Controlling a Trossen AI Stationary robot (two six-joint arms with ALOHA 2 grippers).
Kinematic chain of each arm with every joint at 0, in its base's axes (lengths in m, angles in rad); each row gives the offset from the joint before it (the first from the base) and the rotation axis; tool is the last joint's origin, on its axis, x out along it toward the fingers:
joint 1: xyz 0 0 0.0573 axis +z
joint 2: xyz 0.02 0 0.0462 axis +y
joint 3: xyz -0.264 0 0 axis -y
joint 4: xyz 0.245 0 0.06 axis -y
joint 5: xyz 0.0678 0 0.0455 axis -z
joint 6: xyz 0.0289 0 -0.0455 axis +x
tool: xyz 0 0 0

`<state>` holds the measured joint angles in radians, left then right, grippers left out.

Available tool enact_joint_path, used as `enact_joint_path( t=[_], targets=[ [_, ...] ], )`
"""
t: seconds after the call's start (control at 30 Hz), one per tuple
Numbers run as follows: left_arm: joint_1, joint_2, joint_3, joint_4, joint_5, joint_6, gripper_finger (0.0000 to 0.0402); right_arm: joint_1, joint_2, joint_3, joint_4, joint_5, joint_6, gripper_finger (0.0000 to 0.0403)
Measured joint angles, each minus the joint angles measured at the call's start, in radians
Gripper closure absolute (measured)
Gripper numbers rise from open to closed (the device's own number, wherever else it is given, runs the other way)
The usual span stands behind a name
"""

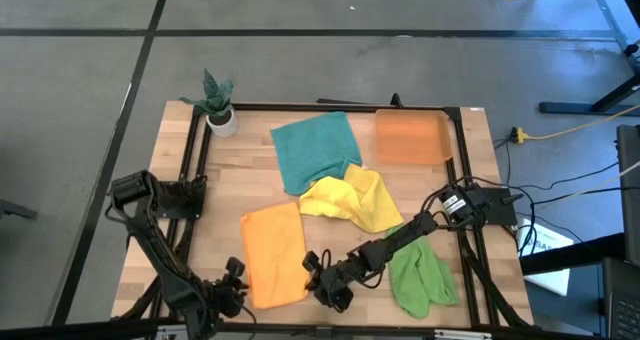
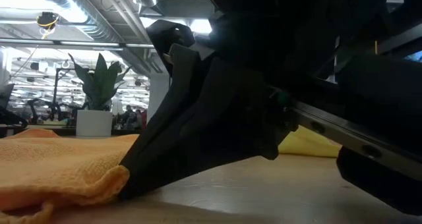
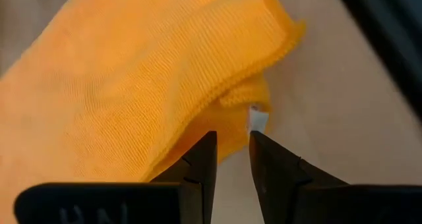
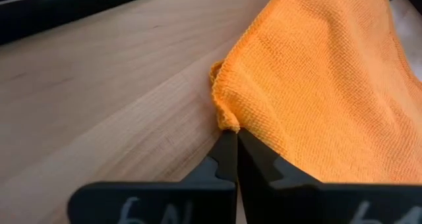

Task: Roll microfiber towels into tight, uniform cylinder then place into a basket
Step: Roll the orange microfiber towel

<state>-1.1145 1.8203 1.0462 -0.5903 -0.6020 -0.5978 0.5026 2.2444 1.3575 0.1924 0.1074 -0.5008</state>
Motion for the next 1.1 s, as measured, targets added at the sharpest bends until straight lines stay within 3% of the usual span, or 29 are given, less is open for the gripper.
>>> enact_joint_path(
  t=[0.13,0.5,0.7,1.1],
  targets=[
    [-0.001,0.002,0.000,0.007,-0.069,0.007,0.0321,0.000,0.000,0.000,0.000,0.000,0.002,0.0401],
    [-0.048,0.002,0.000,0.032,-0.090,-0.053,0.0321,-0.002,0.000,-0.001,0.001,-0.003,0.015,0.0402],
    [-0.074,0.002,0.000,0.030,-0.203,-0.068,0.0321,-0.003,0.000,-0.001,0.001,-0.003,0.025,0.0403],
    [-0.030,0.006,0.000,0.034,-0.186,0.111,0.0321,-0.014,0.001,-0.001,0.002,-0.003,0.029,0.0403]
  ],
)
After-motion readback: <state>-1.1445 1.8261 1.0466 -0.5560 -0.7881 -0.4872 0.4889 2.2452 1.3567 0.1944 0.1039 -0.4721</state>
